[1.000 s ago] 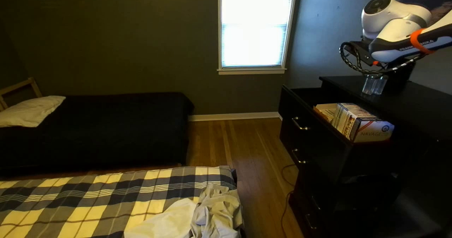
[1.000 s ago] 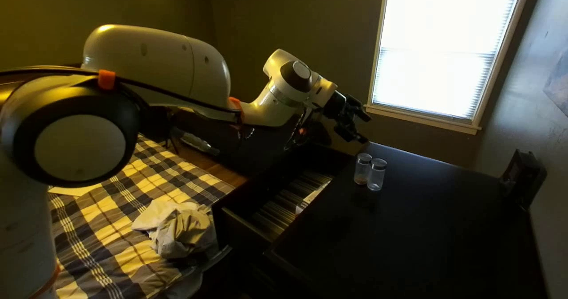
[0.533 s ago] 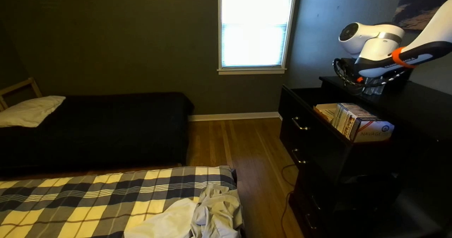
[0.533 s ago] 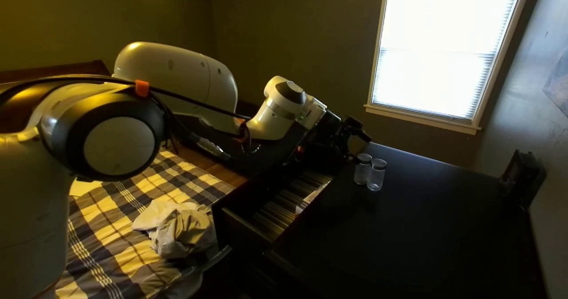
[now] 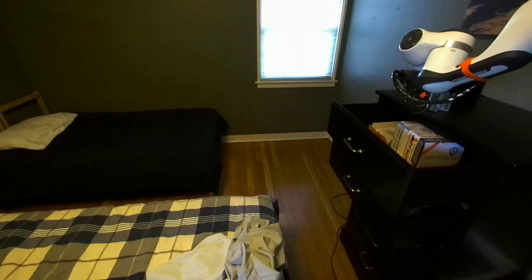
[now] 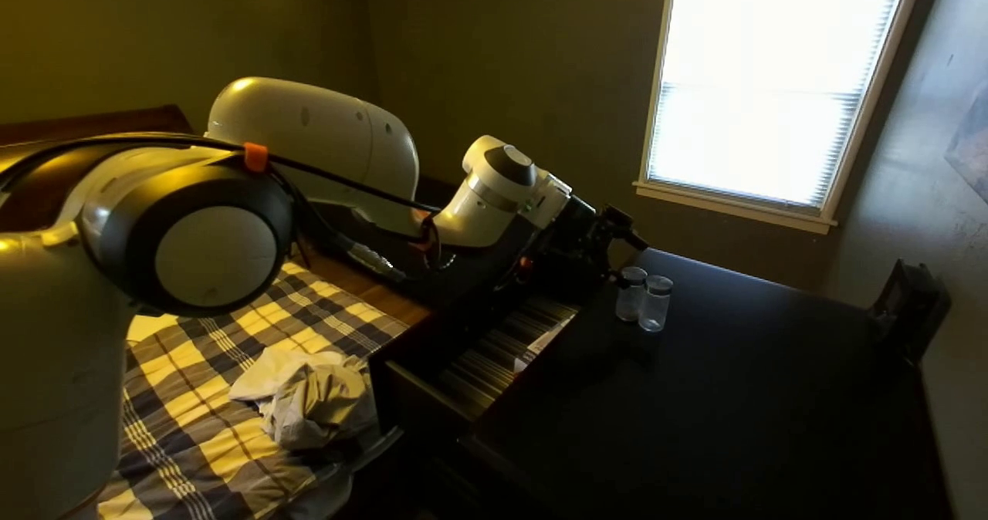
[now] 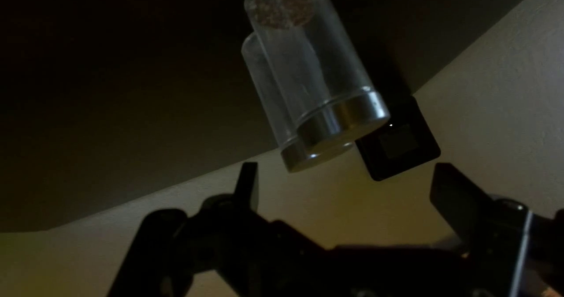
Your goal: Put the spice shaker to the left in the open upper first drawer
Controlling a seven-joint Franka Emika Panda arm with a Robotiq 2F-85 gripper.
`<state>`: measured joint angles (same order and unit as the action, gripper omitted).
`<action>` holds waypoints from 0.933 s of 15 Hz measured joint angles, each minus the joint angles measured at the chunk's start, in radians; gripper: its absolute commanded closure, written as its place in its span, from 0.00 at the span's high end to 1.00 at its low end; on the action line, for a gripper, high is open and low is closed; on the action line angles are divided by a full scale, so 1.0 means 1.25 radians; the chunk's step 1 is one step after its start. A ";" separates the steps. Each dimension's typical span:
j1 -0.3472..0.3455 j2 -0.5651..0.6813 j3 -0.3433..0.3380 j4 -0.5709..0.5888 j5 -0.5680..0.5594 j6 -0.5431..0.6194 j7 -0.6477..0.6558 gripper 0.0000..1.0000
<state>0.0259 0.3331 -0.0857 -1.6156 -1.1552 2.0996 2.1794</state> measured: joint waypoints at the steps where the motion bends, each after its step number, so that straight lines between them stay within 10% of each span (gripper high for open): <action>1: 0.001 0.005 0.001 0.008 0.003 -0.027 0.000 1.00; 14: 0.009 0.131 0.005 0.157 0.028 -0.179 -0.001 1.00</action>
<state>0.0369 0.4969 -0.0797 -1.4197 -1.1197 1.8763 2.1777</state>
